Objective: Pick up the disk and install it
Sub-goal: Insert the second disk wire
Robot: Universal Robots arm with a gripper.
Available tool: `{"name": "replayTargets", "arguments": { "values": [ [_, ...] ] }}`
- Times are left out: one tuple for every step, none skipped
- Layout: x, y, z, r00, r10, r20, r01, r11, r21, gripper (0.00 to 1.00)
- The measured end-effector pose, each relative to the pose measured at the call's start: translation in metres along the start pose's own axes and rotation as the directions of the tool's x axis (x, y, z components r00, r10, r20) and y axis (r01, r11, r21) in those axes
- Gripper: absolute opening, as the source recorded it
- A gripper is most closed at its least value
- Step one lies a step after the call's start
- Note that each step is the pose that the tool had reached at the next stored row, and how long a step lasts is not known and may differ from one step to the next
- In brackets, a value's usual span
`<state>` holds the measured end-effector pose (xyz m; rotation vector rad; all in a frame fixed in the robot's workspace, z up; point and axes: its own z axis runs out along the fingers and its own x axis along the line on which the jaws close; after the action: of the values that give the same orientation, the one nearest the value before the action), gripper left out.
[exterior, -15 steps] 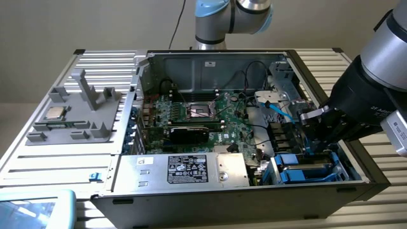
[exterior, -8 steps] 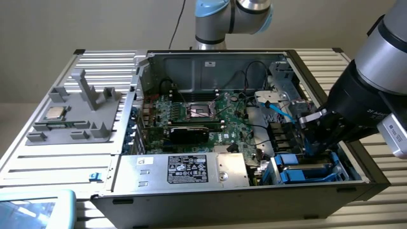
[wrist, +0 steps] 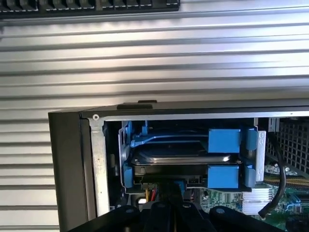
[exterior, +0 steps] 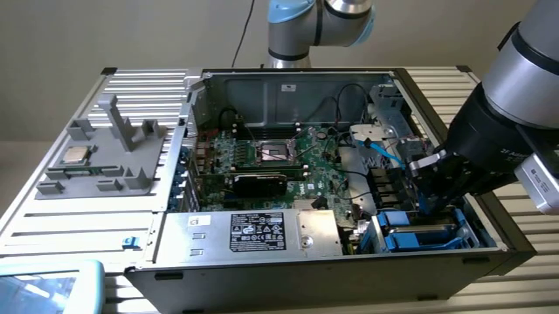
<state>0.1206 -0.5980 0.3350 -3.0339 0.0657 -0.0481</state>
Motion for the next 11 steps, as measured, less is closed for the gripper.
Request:
{"name": "replayTargets", "arguments": {
  "values": [
    [0.0,-0.0005,-0.0032,1.0,0.0,0.0,0.0,1.0,0.0022,0.11],
    [0.0,-0.0008,-0.0069,1.0,0.0,0.0,0.0,1.0,0.0033,0.11],
    [0.0,-0.0014,-0.0124,1.0,0.0,0.0,0.0,1.0,0.0013,0.11],
    [0.0,-0.0021,-0.0172,1.0,0.0,0.0,0.0,1.0,0.0009,0.11],
    [0.001,-0.0032,-0.0213,1.0,0.0,0.0,0.0,1.0,0.0012,0.11],
    [0.001,-0.0054,-0.0257,1.0,0.0,0.0,0.0,1.0,0.0003,0.11],
    [0.001,-0.0089,-0.0299,1.0,0.0,0.0,0.0,1.0,-0.002,0.11],
    [0.001,-0.0125,-0.0334,1.0,-0.001,-0.0001,0.001,1.0,-0.0051,0.11],
    [0.001,-0.0159,-0.0353,1.0,-0.001,-0.0003,0.001,1.0,-0.0082,0.11],
    [0.0,-0.0193,-0.0368,1.0,-0.001,-0.0004,0.001,0.9999,-0.0113,0.11],
    [0.0,-0.0226,-0.0382,1.0,-0.001,-0.0006,0.001,0.9999,-0.0142,0.11]
  ]
}}
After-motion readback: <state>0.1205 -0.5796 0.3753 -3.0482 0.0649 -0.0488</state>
